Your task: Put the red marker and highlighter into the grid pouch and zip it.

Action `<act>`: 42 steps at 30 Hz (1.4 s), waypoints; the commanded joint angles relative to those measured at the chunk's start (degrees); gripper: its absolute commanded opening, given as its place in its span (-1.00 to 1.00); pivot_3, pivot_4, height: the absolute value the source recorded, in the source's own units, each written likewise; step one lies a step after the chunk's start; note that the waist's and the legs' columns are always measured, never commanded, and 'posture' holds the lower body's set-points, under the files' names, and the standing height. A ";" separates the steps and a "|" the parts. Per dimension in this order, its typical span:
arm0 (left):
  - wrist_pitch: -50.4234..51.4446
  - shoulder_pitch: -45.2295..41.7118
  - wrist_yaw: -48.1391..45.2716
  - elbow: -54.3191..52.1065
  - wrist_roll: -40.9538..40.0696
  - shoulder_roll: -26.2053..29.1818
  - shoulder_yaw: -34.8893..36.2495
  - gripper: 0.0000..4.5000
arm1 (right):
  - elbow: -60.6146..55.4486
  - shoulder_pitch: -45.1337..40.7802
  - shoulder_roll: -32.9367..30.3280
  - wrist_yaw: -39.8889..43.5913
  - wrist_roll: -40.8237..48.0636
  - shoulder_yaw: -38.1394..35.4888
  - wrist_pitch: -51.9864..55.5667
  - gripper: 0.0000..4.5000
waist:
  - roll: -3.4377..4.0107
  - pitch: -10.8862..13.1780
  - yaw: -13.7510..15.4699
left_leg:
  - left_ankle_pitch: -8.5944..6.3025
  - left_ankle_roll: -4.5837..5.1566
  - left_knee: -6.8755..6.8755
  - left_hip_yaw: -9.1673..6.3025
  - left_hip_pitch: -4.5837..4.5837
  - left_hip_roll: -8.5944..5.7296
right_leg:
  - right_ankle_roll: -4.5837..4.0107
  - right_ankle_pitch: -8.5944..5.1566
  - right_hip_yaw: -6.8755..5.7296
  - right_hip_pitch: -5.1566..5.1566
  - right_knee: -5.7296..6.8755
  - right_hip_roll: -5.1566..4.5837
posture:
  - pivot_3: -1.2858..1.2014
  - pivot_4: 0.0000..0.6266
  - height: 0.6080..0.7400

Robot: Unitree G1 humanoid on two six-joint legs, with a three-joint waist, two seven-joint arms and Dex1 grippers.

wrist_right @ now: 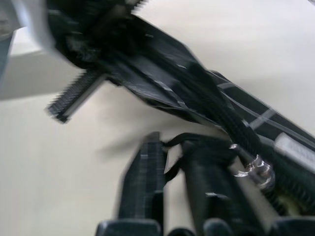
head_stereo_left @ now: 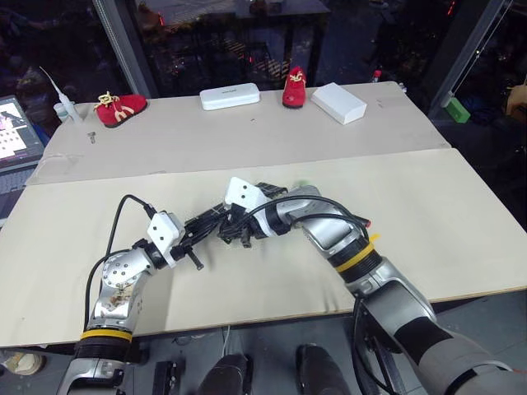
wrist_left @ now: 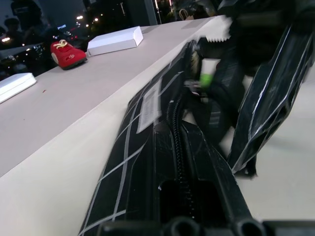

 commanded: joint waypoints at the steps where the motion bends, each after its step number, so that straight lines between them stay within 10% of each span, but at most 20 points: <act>1: -0.33 -0.35 0.15 -1.03 0.11 0.28 0.72 -1.00 | -2.94 -1.29 -5.19 3.61 1.72 -3.55 0.48 0.18 | 0.00 0.00 0.22 | 0.00 0.00 0.00 0.00 -0.01 -0.01 | 0.01 0.00 -0.02 0.01 -0.01 -0.01 | 0.03 -0.52 1.00; 3: -0.23 -0.25 0.20 -1.23 0.02 0.32 0.86 -1.00 | -4.65 -1.13 -8.60 6.48 3.55 -4.87 2.41 0.47 | 0.00 0.00 0.25 | 0.00 0.00 0.01 0.00 -0.03 -0.02 | 0.01 0.01 -0.03 0.01 -0.03 -0.02 | 0.03 -0.52 1.00; 19: 0.79 1.87 1.31 -4.00 -0.45 0.93 2.07 -1.00 | -7.01 8.18 -34.38 10.87 6.54 -19.64 -7.47 0.47 | -0.04 0.00 1.36 | -0.05 0.08 0.03 0.08 -0.04 0.01 | 0.02 0.00 -0.04 0.08 -0.15 -0.08 | 0.03 -0.52 1.00; 38: 2.21 1.73 1.34 -5.33 -0.78 1.01 2.51 -1.00 | 22.70 5.47 -27.19 3.91 -1.26 -17.02 -15.51 0.47 | -0.05 0.01 1.66 | -0.08 0.13 0.07 0.52 0.06 0.13 | 0.02 0.08 0.17 0.10 -0.16 -0.06 | 0.03 -0.52 1.00; 42: 2.31 1.96 1.35 -5.70 -0.86 1.11 2.58 -1.00 | 24.83 5.74 -27.07 3.89 -2.20 -17.11 -16.34 0.00 | -0.05 0.00 1.59 | -0.08 0.14 0.07 0.59 0.10 0.13 | 0.02 0.08 0.22 0.12 -0.15 -0.07 | 0.03 -0.52 1.00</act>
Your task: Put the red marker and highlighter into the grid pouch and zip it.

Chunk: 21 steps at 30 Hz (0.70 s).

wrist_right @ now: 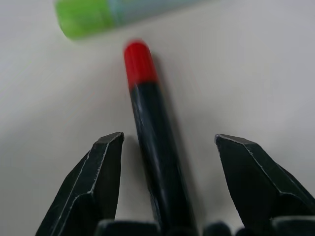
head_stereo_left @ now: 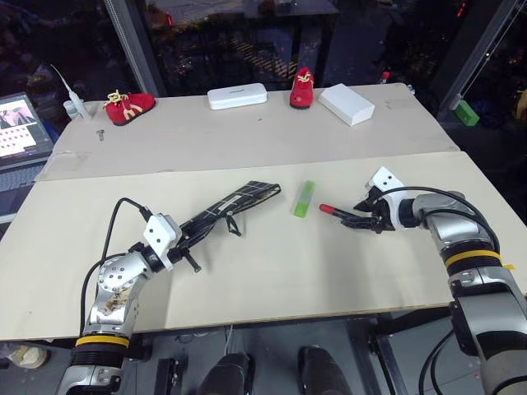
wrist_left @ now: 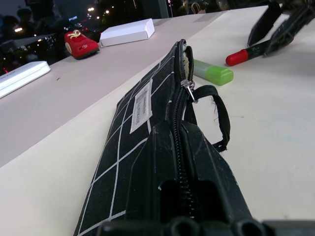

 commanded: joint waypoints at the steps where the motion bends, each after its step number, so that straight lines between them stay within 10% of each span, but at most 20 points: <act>1: -0.01 -0.31 0.24 -2.73 -0.70 0.73 1.34 -1.00 | 0.30 0.03 -0.24 1.06 -0.57 -0.09 -1.31 -0.14 | 0.00 0.00 0.02 | 0.00 0.01 0.00 0.00 0.03 0.01 | 0.00 0.00 -0.01 0.03 0.00 0.00 | 0.03 -0.52 1.00; 6: -0.08 -0.59 0.15 -2.36 -0.73 0.68 1.33 -1.00 | -1.05 1.08 -0.74 2.17 -0.56 -0.29 -1.47 -0.78 | 0.00 0.00 0.00 | -0.02 0.02 0.00 0.02 0.10 0.01 | 0.00 0.00 0.00 0.07 0.00 0.02 | 0.03 -0.52 1.00; 21: 0.11 -2.07 -0.38 -1.17 -0.70 0.16 0.66 -1.00 | -31.13 -0.35 -1.00 1.37 -3.23 2.35 -16.04 -0.78 | -0.02 -0.01 -0.07 | -0.07 0.06 0.00 0.12 0.00 0.15 | 0.01 0.03 -0.04 -0.08 0.02 0.08 | 0.03 -0.52 1.00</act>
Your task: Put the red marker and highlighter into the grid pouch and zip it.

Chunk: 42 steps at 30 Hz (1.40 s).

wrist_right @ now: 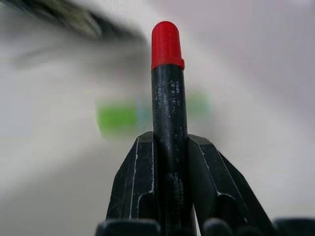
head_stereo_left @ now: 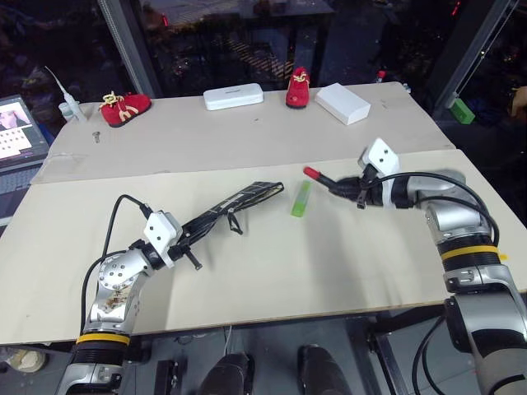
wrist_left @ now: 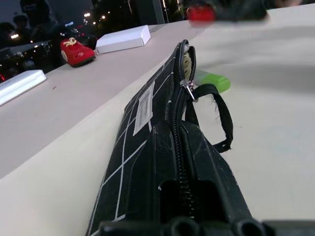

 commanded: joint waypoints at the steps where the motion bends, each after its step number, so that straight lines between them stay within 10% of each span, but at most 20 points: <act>1: -0.01 -0.85 -0.23 -0.78 -0.61 0.19 0.68 -1.00 | -5.62 -0.16 -1.36 -1.22 -6.26 4.19 -8.03 -0.78 | -0.05 -0.02 0.16 | -0.01 -0.01 0.01 0.00 0.03 0.00 | 0.01 0.00 -0.03 0.03 -0.01 0.00 | 0.03 -0.52 1.00; 12: 0.28 -0.75 -1.09 -0.92 -0.72 0.26 0.56 -1.00 | -3.45 -0.67 -0.88 -7.16 -18.80 11.19 -15.06 -0.78 | -0.05 -0.02 0.20 | -0.01 -0.01 0.09 0.11 0.03 -0.01 | 0.00 0.04 -0.01 0.02 -0.03 -0.03 | 0.03 -0.52 1.00; 42: 0.23 0.75 -1.45 -2.04 -0.71 0.03 0.40 -1.00 | -3.37 -5.51 1.00 -0.70 -15.94 11.56 -12.58 -0.78 | -0.05 -0.02 0.14 | -0.04 0.02 0.09 0.17 0.07 0.07 | -0.06 0.09 0.00 0.03 -0.06 0.03 | 0.03 -0.52 1.00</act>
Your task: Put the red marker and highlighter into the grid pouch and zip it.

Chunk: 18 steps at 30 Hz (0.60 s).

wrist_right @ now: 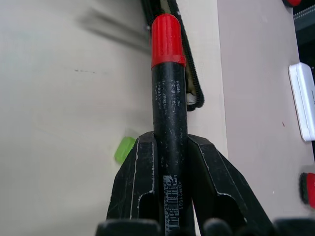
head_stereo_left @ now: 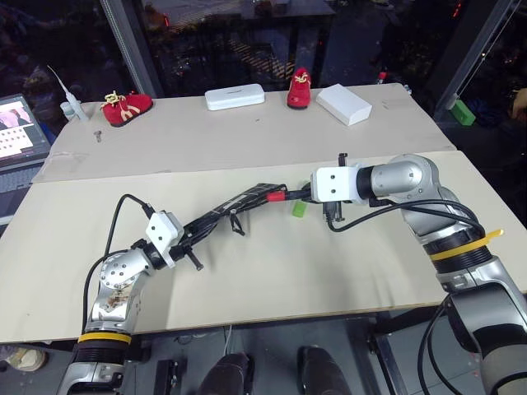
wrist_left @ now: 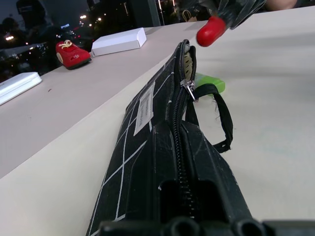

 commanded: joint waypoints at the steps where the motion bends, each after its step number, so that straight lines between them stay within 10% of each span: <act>1: 0.08 -0.06 -0.29 -1.94 -0.71 0.40 0.55 -1.00 | 1.41 -2.92 1.02 -1.49 -1.25 0.01 -1.82 -0.78 | 0.00 0.00 0.04 | 0.00 0.00 0.00 0.00 0.01 0.00 | 0.00 0.00 0.00 0.00 0.00 0.00 | 0.03 -0.52 1.00; 18: -0.02 -0.28 -0.25 -1.82 -0.83 -0.02 0.61 -1.00 | 8.20 -5.71 3.21 -3.53 -6.62 2.30 -7.59 -0.78 | 0.00 0.00 0.02 | 0.00 -0.01 0.00 0.01 0.00 0.01 | -0.01 0.00 -0.01 -0.01 0.01 0.03 | 0.03 -0.52 1.00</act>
